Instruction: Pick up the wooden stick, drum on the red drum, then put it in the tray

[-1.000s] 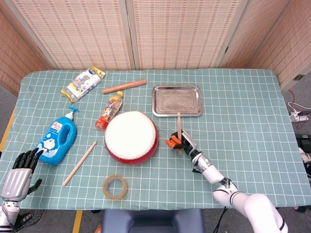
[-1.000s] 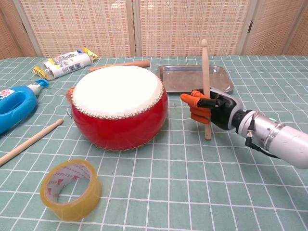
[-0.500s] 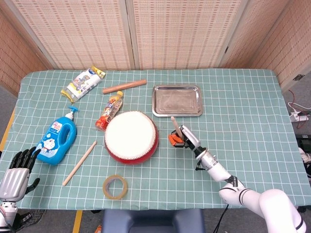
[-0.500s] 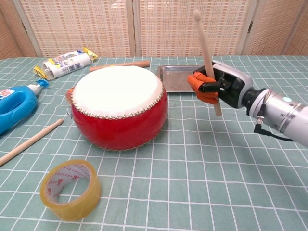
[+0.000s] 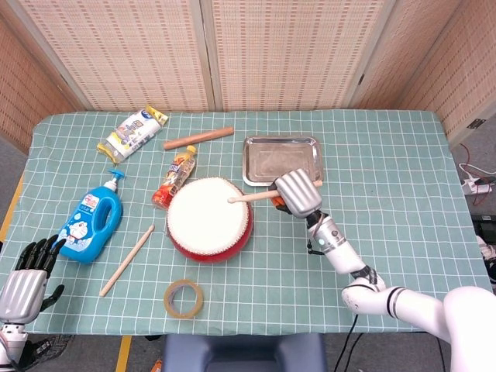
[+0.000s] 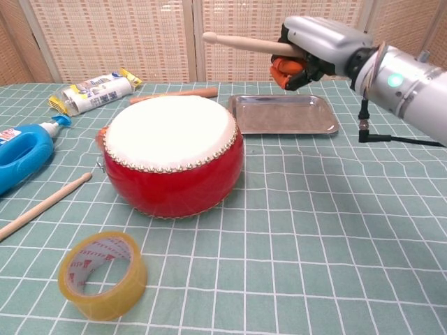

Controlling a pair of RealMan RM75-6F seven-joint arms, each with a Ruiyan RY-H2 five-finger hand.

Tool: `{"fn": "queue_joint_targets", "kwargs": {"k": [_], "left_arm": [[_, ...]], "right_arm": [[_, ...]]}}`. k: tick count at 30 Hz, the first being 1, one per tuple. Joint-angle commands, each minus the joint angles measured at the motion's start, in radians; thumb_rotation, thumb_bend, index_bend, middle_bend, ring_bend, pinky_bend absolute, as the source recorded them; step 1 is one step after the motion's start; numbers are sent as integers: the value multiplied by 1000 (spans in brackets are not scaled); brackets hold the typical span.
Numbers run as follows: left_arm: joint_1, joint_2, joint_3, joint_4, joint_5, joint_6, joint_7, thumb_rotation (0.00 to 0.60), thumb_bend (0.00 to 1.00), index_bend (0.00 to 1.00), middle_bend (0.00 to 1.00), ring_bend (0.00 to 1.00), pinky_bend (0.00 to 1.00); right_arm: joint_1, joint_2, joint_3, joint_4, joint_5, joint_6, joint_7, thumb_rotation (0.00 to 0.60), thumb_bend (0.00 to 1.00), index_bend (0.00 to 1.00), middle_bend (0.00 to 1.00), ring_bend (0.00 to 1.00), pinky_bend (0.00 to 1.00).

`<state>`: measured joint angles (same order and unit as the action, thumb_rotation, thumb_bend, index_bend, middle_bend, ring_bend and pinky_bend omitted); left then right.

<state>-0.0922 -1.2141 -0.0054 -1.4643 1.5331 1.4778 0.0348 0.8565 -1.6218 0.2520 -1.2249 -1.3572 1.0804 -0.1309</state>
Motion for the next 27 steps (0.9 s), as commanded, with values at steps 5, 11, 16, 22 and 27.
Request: {"fn": "queue_joint_targets", "kwargs": {"k": [5, 11, 16, 22, 27], "left_arm": [[1, -3, -1, 8, -3, -1, -9, 600, 236, 5, 0, 0, 0], [0, -7, -1, 17, -5, -4, -17, 600, 235, 5, 0, 0, 0], [-2, -11, 1, 23, -2, -9, -20, 600, 235, 5, 0, 0, 0], [-3, -14, 1, 27, -2, -10, -21, 600, 235, 5, 0, 0, 0], [-2, -15, -1, 30, -1, -6, -27, 600, 234, 5, 0, 0, 0]], "right_arm": [[142, 11, 75, -49, 192, -85, -509, 600, 653, 1000, 1000, 1000, 1000], [166, -16, 29, -19, 240, -126, -641, 600, 661, 1000, 1000, 1000, 1000], [169, -30, -12, 7, 278, -157, -711, 600, 667, 1000, 1000, 1000, 1000], [165, -31, 2, -15, 294, -135, -685, 600, 668, 1000, 1000, 1000, 1000], [161, -19, 40, -61, 293, -109, -606, 600, 668, 1000, 1000, 1000, 1000]]}}
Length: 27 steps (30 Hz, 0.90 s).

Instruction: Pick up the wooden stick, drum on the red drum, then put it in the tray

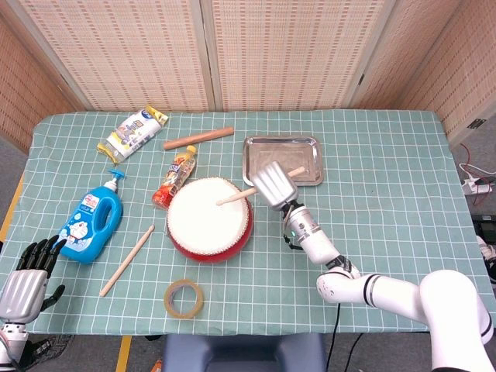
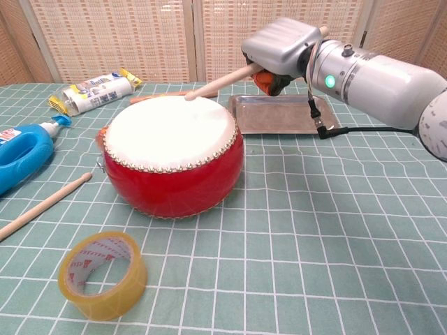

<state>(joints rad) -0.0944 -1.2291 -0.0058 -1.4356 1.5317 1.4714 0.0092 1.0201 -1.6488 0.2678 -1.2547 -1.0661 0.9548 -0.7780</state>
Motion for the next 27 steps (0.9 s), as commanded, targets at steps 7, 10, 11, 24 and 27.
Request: {"fn": "queue_joint_targets", "kwargs": {"k": [7, 10, 11, 24, 27], "left_arm": [[-1, -8, 2, 11, 3, -2, -9, 600, 234, 5, 0, 0, 0], [-1, -10, 2, 16, 1, -4, -12, 600, 233, 5, 0, 0, 0], [0, -10, 2, 18, 0, -3, -13, 600, 233, 5, 0, 0, 0], [2, -12, 1, 23, 2, 3, -21, 600, 236, 5, 0, 0, 0], [0, -13, 1, 23, 1, -1, -18, 600, 235, 5, 0, 0, 0]], "right_arm": [[15, -14, -59, 15, 31, -33, -96, 600, 670, 1000, 1000, 1000, 1000], [19, -24, -76, 31, 60, -40, -149, 600, 674, 1000, 1000, 1000, 1000], [20, -25, -74, 30, 64, -37, -151, 600, 675, 1000, 1000, 1000, 1000], [5, -22, -11, -12, -33, 51, 55, 600, 675, 1000, 1000, 1000, 1000], [6, -33, -68, 34, -1, -12, -19, 600, 676, 1000, 1000, 1000, 1000]]}}
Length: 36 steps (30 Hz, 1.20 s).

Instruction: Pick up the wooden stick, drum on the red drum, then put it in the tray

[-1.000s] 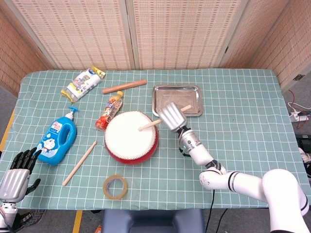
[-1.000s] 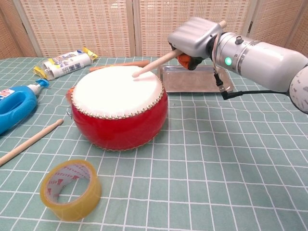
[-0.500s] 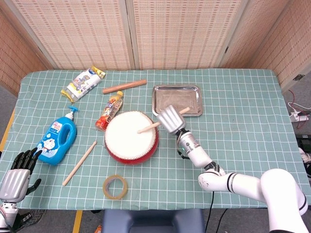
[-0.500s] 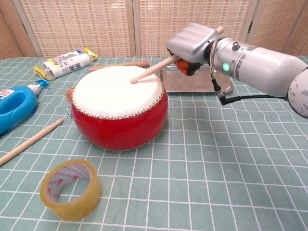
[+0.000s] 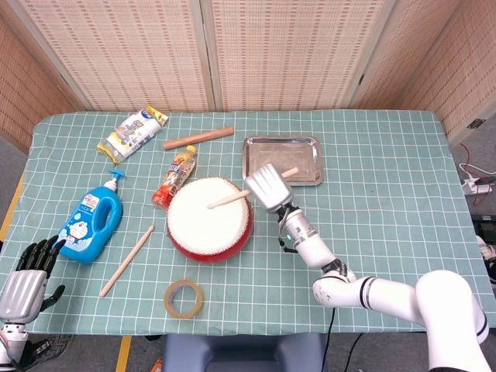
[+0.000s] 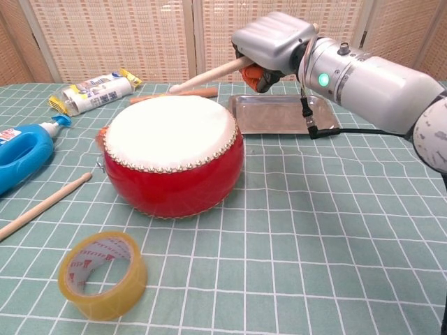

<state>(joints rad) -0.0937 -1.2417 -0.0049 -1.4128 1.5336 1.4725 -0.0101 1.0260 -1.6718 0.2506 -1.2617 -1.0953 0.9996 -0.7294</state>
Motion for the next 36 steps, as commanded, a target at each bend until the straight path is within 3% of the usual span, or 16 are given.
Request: {"fn": "queue_joint_targets", "kwargs": {"k": [1, 6, 13, 24, 31, 36], "left_arm": [[-2, -1, 0, 0, -2, -4, 2, 600, 235, 5, 0, 0, 0], [-2, 0, -1, 1, -4, -6, 3, 600, 233, 5, 0, 0, 0], [-2, -2, -2, 2, -2, -1, 0, 600, 232, 5, 0, 0, 0], [-2, -2, -1, 0, -6, -7, 4, 600, 233, 5, 0, 0, 0], [-2, 1, -3, -3, -7, -3, 7, 600, 234, 5, 0, 0, 0], [-3, 0, -2, -5, -4, -4, 10, 600, 233, 5, 0, 0, 0]], "right_arm": [[2, -15, -61, 51, 47, -72, -99, 600, 676, 1000, 1000, 1000, 1000], [5, -17, -58, 46, 85, -73, -141, 600, 676, 1000, 1000, 1000, 1000], [-6, -1, 16, -8, 7, 10, 35, 600, 677, 1000, 1000, 1000, 1000], [4, -47, -45, 86, 36, -59, -49, 600, 677, 1000, 1000, 1000, 1000], [-15, -41, 50, 34, -47, 49, 192, 600, 700, 1000, 1000, 1000, 1000], [-27, -28, 67, 15, -52, 59, 247, 600, 700, 1000, 1000, 1000, 1000]]}}
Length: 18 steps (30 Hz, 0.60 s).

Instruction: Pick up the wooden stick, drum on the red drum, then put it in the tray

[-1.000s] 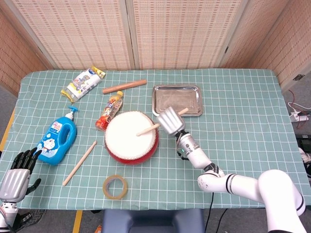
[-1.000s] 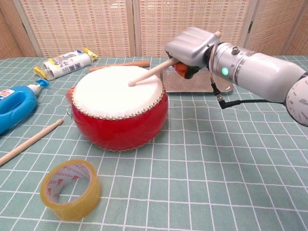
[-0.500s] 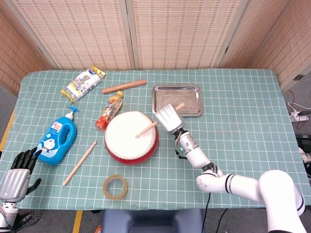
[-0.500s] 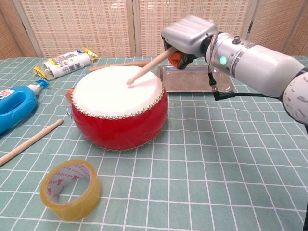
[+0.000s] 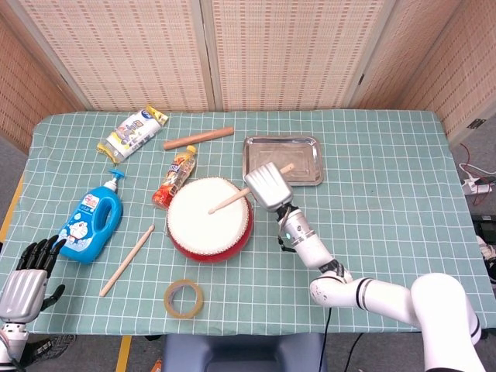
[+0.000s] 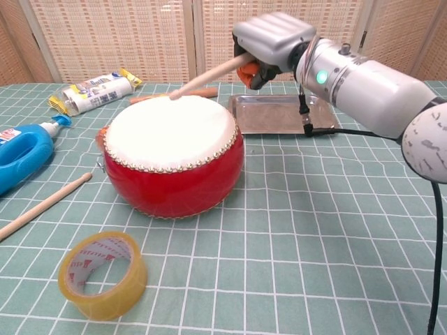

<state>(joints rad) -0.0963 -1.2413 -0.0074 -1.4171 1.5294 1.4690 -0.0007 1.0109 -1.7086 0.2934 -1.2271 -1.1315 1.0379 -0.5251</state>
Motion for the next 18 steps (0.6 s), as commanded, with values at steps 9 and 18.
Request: {"fn": "queue_joint_targets", "kwargs": {"k": [9, 18], "left_arm": [[-4, 0, 2, -4, -1, -9, 6, 600, 233, 5, 0, 0, 0], [-2, 0, 0, -1, -1, -3, 1, 600, 234, 5, 0, 0, 0]], "right_arm": [[-11, -32, -52, 90, 36, -66, -94, 600, 701, 1000, 1000, 1000, 1000], [-20, -31, 19, 33, -21, 24, 51, 600, 701, 1000, 1000, 1000, 1000]]}}
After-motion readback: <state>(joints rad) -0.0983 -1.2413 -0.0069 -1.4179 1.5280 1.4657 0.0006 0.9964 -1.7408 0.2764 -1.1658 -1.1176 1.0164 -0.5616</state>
